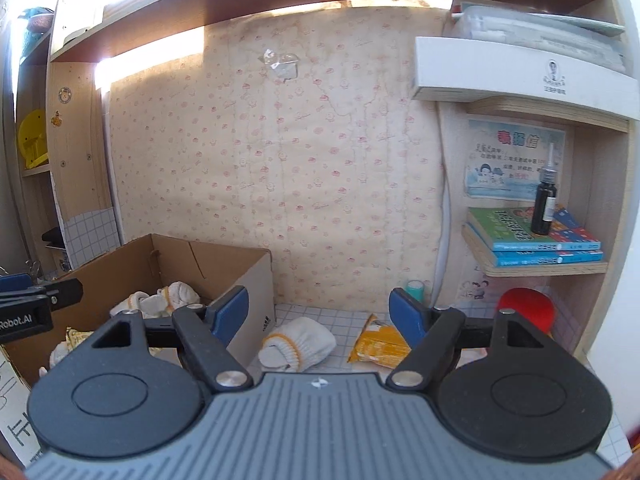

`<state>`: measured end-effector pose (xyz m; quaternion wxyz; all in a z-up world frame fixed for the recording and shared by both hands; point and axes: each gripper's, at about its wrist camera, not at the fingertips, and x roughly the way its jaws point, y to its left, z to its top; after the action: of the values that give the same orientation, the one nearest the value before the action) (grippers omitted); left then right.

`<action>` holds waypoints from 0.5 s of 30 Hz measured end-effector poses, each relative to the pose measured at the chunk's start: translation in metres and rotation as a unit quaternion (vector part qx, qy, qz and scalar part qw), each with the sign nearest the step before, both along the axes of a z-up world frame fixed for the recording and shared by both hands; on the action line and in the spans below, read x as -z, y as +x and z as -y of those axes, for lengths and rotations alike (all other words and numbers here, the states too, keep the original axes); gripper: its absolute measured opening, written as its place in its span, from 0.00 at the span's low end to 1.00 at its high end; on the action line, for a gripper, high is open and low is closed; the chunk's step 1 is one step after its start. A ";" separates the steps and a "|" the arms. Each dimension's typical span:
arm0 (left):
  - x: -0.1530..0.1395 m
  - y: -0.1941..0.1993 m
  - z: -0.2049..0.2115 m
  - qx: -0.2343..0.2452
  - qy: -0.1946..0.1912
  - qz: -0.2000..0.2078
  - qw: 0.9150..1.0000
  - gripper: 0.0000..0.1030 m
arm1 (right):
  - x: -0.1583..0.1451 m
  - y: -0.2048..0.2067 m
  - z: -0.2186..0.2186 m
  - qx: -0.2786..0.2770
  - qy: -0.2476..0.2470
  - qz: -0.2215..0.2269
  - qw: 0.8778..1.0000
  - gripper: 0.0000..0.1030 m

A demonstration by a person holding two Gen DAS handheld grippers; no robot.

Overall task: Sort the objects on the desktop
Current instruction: 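Move both open tools back toward the last glove and yellow snack package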

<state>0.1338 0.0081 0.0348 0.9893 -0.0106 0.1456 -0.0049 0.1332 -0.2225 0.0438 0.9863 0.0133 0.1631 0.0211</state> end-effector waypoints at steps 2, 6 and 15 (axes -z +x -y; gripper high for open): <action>0.001 -0.009 0.012 0.018 -0.008 0.010 1.000 0.77 | 0.005 -0.008 0.014 0.015 -0.001 -0.005 1.000 0.73; 0.007 -0.024 0.045 0.064 -0.008 0.018 0.998 0.78 | 0.017 -0.028 0.047 0.039 0.008 -0.006 0.999 0.74; 0.037 -0.032 0.112 0.121 0.013 -0.002 0.993 0.79 | 0.039 -0.065 0.098 0.076 0.015 -0.009 0.997 0.77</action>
<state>0.1019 -0.1036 -0.0020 0.9811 0.0198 0.1480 -0.1228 0.0678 -0.3210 0.0048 0.9833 0.0403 0.1698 -0.0514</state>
